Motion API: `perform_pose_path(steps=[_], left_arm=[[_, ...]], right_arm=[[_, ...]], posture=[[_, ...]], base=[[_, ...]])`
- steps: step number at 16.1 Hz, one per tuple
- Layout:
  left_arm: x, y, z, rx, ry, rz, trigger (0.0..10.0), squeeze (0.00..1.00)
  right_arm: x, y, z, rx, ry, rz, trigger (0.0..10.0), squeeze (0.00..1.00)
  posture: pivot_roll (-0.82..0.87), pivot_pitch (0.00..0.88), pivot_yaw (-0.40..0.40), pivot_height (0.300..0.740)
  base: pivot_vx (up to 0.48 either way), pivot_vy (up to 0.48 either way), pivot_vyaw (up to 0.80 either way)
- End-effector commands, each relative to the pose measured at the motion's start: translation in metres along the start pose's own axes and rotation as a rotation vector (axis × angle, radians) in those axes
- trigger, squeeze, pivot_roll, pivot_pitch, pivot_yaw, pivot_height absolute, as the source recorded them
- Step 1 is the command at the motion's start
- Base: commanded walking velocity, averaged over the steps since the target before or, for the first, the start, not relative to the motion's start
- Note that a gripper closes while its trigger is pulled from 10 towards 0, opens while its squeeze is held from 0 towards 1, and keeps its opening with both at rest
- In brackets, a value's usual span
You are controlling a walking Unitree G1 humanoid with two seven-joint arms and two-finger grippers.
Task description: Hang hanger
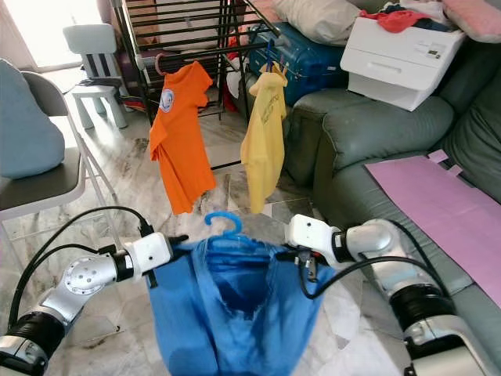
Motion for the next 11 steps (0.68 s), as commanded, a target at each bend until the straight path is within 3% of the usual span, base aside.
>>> perform_pose_path(steps=[1, 4, 6, 7, 9, 10, 11], left_arm=[[0.006, -0.001, 0.01, -0.05, -0.015, 0.023, 10.0, 1.0], [-0.008, 0.007, 0.009, -0.075, -0.01, 0.011, 10.0, 1.0], [0.004, 0.012, 0.001, -0.036, 0.013, 0.123, 10.0, 1.0], [0.015, 0.016, -0.008, 0.006, 0.088, 0.241, 10.0, 1.0], [0.016, 0.018, -0.015, 0.035, 0.15, 0.298, 10.0, 1.0], [0.022, 0.024, -0.033, 0.107, 0.338, 0.508, 10.0, 1.0], [0.023, 0.029, -0.041, 0.127, 0.433, 0.601, 10.0, 1.0]], right_arm=[[-0.006, -0.003, -0.002, -0.006, -0.022, -0.07, 0.0, 0.0], [-0.006, -0.012, -0.007, -0.017, -0.069, -0.148, 0.0, 0.0], [-0.008, -0.017, -0.011, -0.01, -0.096, -0.209, 0.0, 0.0], [-0.01, -0.02, -0.013, -0.02, -0.125, -0.276, 0.0, 0.0], [-0.013, -0.021, -0.015, -0.025, -0.161, -0.33, 0.0, 0.0], [-0.021, -0.022, -0.014, -0.05, -0.19, -0.461, 0.0, 0.0], [-0.023, -0.022, -0.013, -0.06, -0.201, -0.506, 0.0, 0.0]], posture=[[-0.11, 0.0, 0.013, 0.74], [-0.12, 0.0, 0.019, 0.74], [-0.12, 0.0, 0.024, 0.74], [-0.12, 0.0, 0.024, 0.74], [-0.12, 0.0, 0.024, 0.74], [-0.13, 0.0, 0.023, 0.74], [-0.13, 0.0, 0.023, 0.74]], base=[[0.0, 0.0, 0.0], [0.0, 0.0, 0.0], [0.0, 0.0, 0.0], [0.0, 0.0, 0.0], [0.0, 0.0, 0.0], [0.0, 0.0, 0.0], [0.0, 0.0, 0.0]])
Point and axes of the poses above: a point about 5 cm out from each wrist's last joint towards the gripper, its own y axis pointing back from the gripper into the wrist, its own z axis along the axis of the wrist's last joint, x = y × z, the point moved 6 cm from there along -y, pointing out of the wrist towards the gripper, and after that the axes turned 7 degrees about -y, right-handed, at the moved point
